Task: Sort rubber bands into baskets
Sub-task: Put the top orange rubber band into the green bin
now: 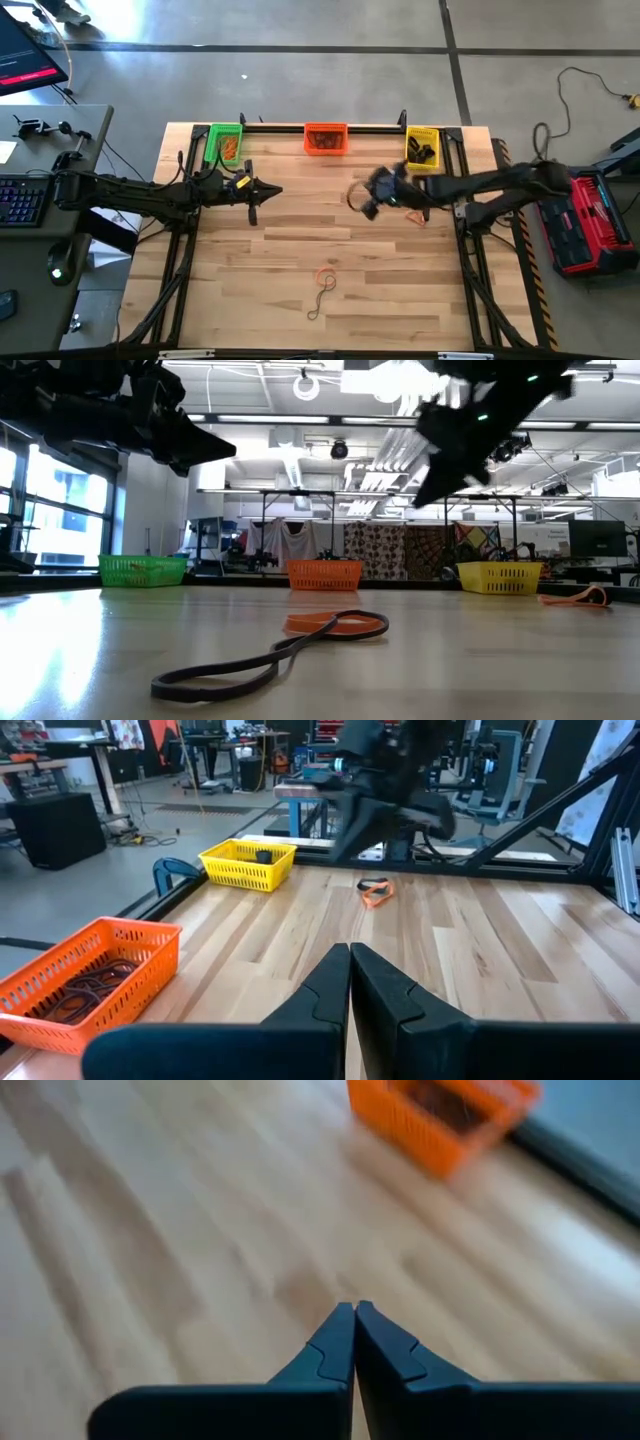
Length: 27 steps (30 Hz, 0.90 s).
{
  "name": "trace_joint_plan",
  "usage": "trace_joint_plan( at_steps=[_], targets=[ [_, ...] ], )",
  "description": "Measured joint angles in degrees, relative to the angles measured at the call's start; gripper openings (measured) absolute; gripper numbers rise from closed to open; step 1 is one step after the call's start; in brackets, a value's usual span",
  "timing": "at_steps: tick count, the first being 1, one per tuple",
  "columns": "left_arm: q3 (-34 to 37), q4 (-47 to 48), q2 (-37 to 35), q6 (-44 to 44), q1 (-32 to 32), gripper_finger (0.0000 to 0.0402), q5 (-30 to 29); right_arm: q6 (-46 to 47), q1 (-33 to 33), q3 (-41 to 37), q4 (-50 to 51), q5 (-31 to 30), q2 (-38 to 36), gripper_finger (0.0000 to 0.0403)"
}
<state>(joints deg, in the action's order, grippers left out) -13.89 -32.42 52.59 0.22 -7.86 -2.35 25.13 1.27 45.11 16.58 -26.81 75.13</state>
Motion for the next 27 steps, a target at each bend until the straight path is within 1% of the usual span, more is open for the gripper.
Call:
trace_joint_plan(
  at_steps=[3, 7, 11, 14, 17, 22, 27],
  targets=[
    [0.00, 0.00, -0.01, 0.03, 0.00, 0.0003, 0.00, 8.75, -3.57, -1.42, 9.84, -0.75, -4.45, 0.0000],
    [0.00, 0.01, -0.01, 0.03, 0.00, 0.0003, 0.00, 19.30, -6.77, -1.91, 23.83, -0.42, -6.69, 0.0000],
    [0.00, -0.02, 0.00, 0.40, 0.00, 0.0003, 0.00, 24.07, -7.27, -1.92, 34.90, 4.75, -6.79, 0.0000],
    [0.00, -0.01, -0.01, 0.40, 0.00, 0.0003, 0.00, 24.26, -6.86, -1.93, 38.70, 7.31, -6.79, 0.0003],
    [0.00, 0.00, 0.01, 0.42, 0.00, 0.0003, 0.00, 21.26, -5.63, -1.93, 39.62, 9.95, -6.79, 0.0018],
    [0.00, 0.06, -0.01, 0.39, 0.00, 0.0003, 0.00, 16.03, -2.03, -1.91, 39.49, 14.92, -6.77, 0.0070],
    [0.00, 0.39, -0.01, 0.29, 0.00, 0.0003, 0.00, 13.31, 1.78, -1.91, 39.50, 16.02, -6.46, 0.0124]
  ],
)
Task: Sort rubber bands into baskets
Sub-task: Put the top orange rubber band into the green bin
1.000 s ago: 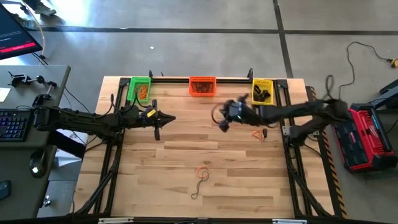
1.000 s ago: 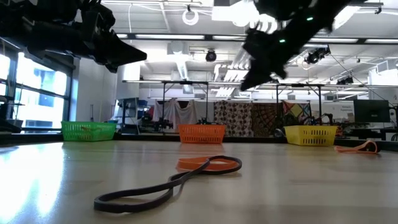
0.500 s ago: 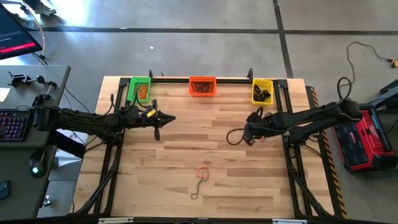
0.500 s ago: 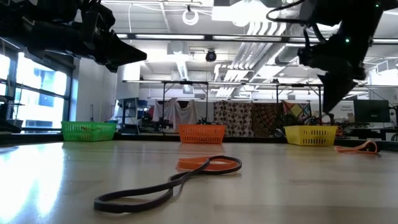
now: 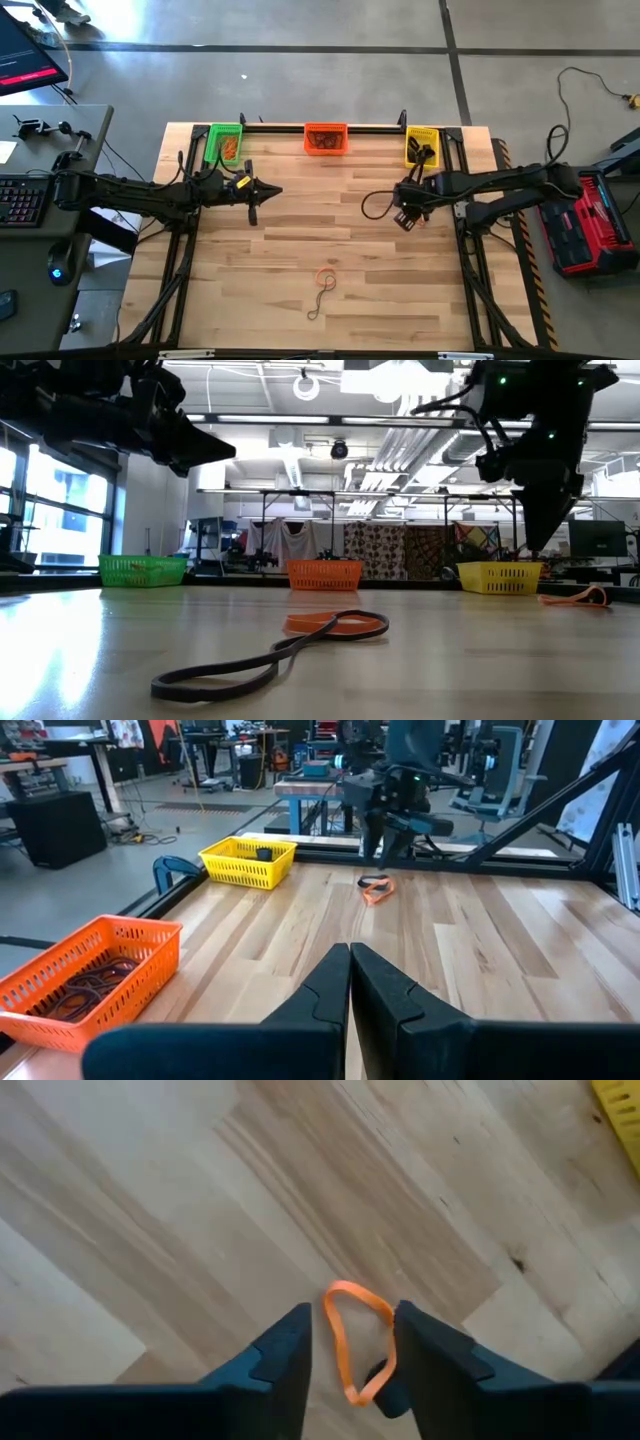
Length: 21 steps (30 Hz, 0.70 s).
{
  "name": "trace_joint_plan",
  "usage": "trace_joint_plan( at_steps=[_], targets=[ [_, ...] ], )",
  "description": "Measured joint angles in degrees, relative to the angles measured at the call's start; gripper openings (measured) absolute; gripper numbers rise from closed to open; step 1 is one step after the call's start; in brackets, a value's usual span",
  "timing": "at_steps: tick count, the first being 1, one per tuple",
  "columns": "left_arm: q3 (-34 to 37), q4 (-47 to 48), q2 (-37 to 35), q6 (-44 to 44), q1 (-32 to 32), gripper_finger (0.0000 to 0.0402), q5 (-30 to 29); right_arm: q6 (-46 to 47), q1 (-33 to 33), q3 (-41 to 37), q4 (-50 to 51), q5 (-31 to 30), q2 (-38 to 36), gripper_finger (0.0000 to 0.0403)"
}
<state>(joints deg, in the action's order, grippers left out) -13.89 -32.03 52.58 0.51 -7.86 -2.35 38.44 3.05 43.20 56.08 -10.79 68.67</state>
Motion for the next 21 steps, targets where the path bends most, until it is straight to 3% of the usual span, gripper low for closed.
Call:
trace_joint_plan(
  at_steps=[5, 21],
  targets=[
    [0.00, 1.21, 0.00, -0.29, 0.00, 0.0003, 0.02, -3.52, 2.64, 0.00, 0.00, 1.96, 3.52, 0.0145],
    [0.00, 2.34, 0.02, -0.30, 0.02, 0.0003, 0.02, -13.06, 3.65, 0.00, -4.59, 5.09, 17.26, 0.0144]
  ],
)
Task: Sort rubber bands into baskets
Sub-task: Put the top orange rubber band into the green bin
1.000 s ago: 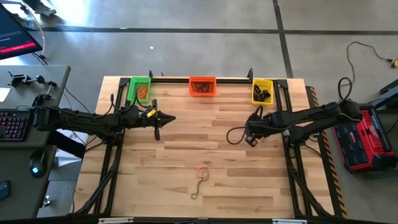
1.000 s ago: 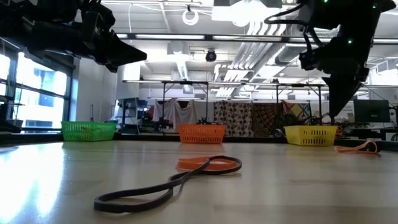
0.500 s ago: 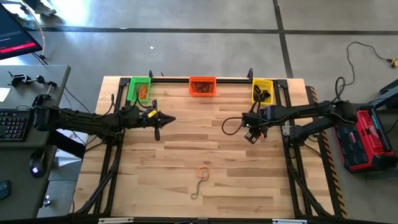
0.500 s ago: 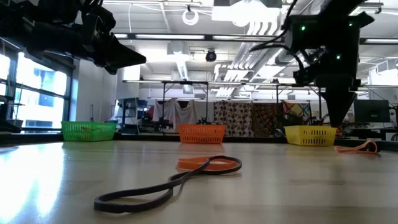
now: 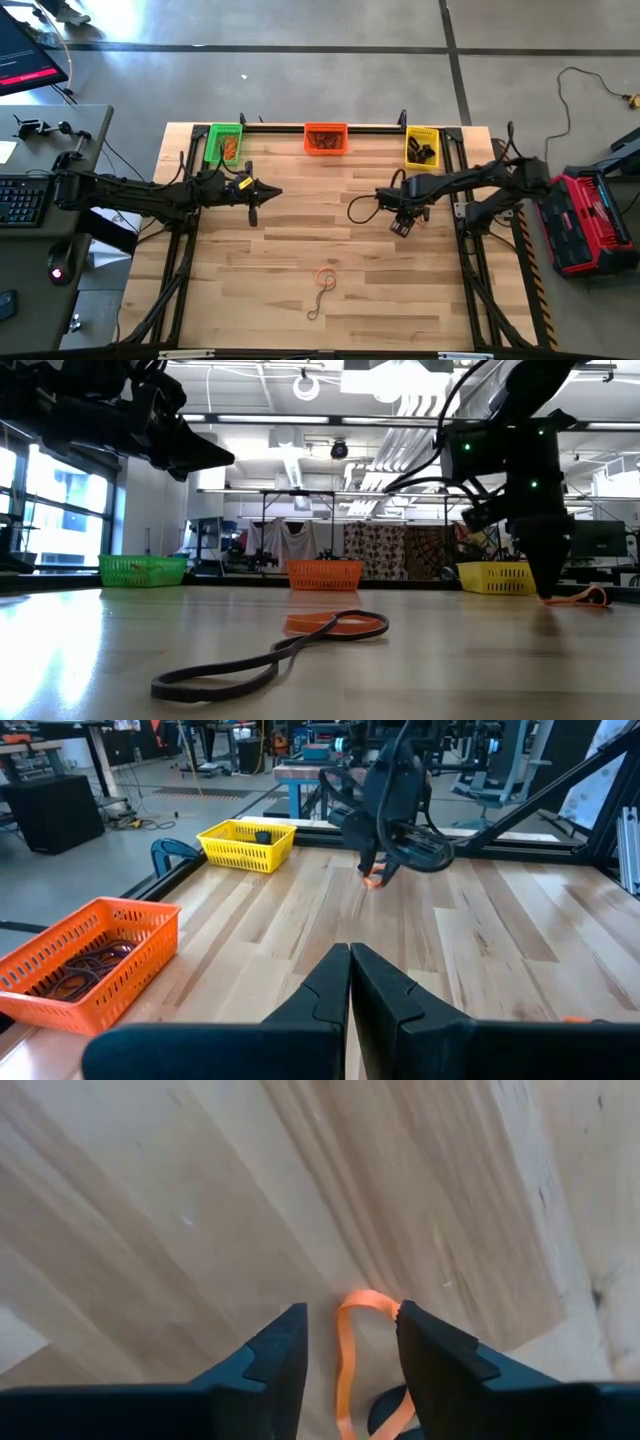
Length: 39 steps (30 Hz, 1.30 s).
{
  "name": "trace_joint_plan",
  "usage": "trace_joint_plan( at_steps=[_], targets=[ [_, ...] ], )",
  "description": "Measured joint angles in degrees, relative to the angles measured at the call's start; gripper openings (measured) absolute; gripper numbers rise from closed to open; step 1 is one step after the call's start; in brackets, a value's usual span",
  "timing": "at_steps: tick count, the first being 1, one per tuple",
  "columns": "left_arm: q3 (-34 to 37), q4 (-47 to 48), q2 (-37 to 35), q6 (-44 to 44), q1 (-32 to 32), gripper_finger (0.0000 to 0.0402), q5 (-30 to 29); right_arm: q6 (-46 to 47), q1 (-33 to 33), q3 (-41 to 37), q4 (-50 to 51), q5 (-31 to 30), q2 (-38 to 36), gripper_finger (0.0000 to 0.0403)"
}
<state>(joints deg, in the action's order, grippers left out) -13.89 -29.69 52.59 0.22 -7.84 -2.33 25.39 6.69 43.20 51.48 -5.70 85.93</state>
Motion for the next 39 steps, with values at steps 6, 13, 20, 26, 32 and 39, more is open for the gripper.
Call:
trace_joint_plan(
  at_steps=[6, 13, 20, 26, 32, 39],
  targets=[
    [0.00, 0.11, -0.02, -0.01, 0.00, 0.0003, 0.00, -2.18, 1.77, 0.00, -0.48, -0.25, 1.62, 0.0105],
    [0.00, 0.37, 0.01, -0.91, 0.02, 0.0003, 0.22, -6.02, 3.17, 0.00, -1.05, -0.04, 1.72, 0.0007],
    [0.00, 0.33, 0.01, -1.18, 0.21, 0.0003, 0.39, -6.47, 0.99, 2.19, -7.22, -0.24, -2.09, 0.0003],
    [0.00, -0.28, 1.69, -0.87, 2.06, 0.0003, 0.41, -7.73, -1.61, 2.95, -23.23, -0.30, -6.64, 0.0001],
    [-1.48, -2.38, 8.66, -0.78, 4.70, 0.0037, 0.20, -9.70, -3.97, 2.97, -35.32, 0.20, -7.17, 0.0000],
    [-3.65, -8.29, 16.36, -0.58, 6.14, 0.0087, 0.15, -0.04, -4.61, 2.97, -16.78, -1.33, -7.17, 0.0032]
  ],
)
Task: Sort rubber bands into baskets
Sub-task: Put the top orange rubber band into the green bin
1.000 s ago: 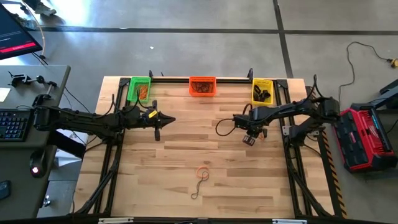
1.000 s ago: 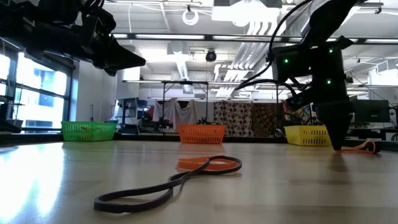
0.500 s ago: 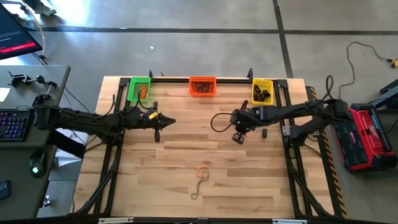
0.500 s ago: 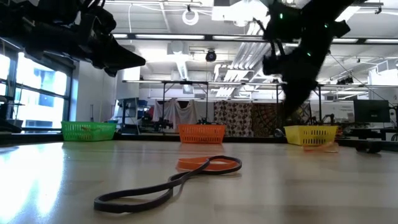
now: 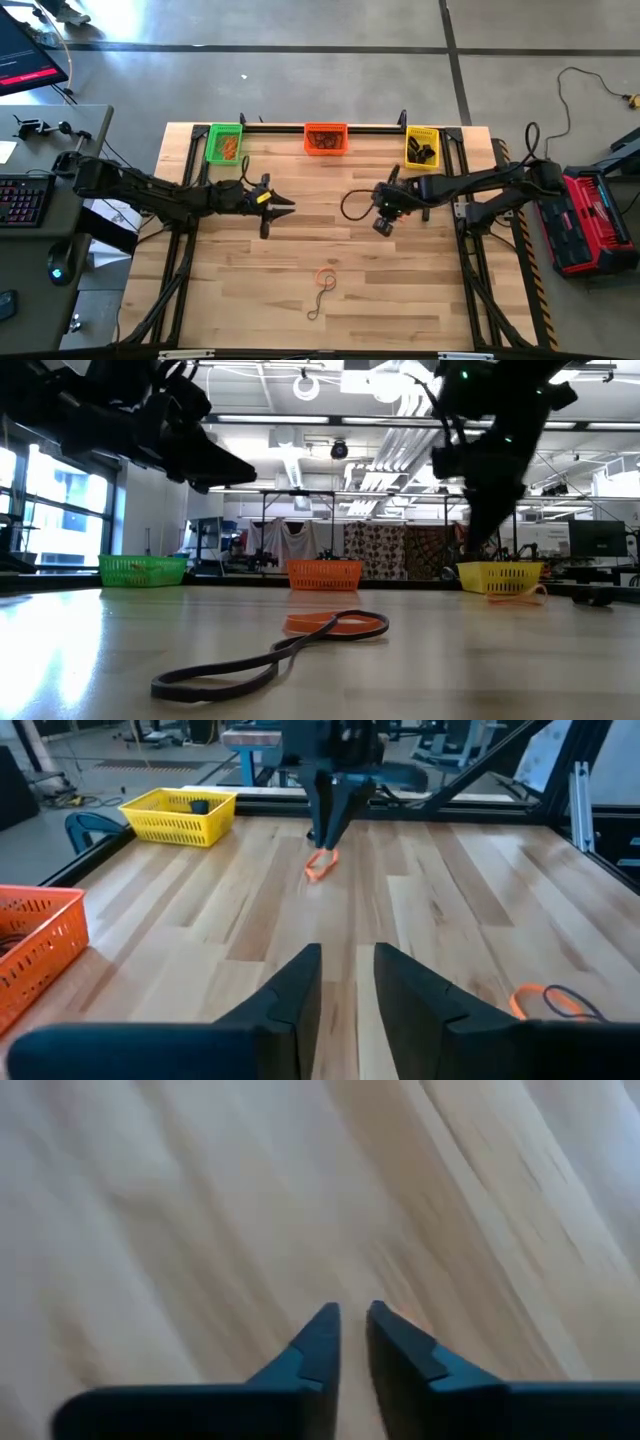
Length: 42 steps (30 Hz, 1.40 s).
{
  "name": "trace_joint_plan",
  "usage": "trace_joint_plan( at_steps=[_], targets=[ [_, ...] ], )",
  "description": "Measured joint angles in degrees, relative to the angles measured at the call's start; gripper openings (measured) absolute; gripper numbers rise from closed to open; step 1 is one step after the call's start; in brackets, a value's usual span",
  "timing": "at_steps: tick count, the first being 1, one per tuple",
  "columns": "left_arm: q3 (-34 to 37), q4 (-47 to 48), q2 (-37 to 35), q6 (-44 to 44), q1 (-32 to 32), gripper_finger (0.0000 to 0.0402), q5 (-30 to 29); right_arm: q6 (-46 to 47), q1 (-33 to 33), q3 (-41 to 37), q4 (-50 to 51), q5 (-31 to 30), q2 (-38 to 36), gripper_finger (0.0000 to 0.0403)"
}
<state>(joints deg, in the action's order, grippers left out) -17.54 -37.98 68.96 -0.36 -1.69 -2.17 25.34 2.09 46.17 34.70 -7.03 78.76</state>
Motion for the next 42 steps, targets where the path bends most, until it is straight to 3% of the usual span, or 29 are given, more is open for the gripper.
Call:
trace_joint_plan(
  at_steps=[6, 13, 17, 23, 31, 42],
  targets=[
    [-1.21, -0.07, 2.66, 0.17, 0.00, 0.0095, 0.00, 7.62, 0.88, -0.71, 15.41, -3.03, 0.00, 0.0105],
    [-1.33, -0.06, 2.94, -0.02, 0.00, 0.0095, 0.00, 9.72, 3.10, -7.66, 10.90, 4.09, 0.00, 0.0127],
    [-1.33, -0.06, 2.94, -0.25, -0.02, 0.0095, 0.00, 9.77, 3.03, -10.24, 7.69, 4.33, 0.02, 0.0104],
    [-1.33, -0.48, 2.92, -1.07, 0.21, 0.0095, 0.02, 7.67, 0.06, -7.49, 5.64, 0.65, 0.02, 0.0010],
    [-1.33, -0.70, 2.92, -1.57, 0.84, 0.0095, -0.07, -0.14, -5.11, 0.94, -1.88, -5.46, 0.02, 0.0003],
    [-5.46, -0.61, 5.37, -3.80, 2.65, 0.0140, -1.46, -16.16, -10.59, 5.44, -24.71, -9.70, 0.02, 0.0001]
  ],
)
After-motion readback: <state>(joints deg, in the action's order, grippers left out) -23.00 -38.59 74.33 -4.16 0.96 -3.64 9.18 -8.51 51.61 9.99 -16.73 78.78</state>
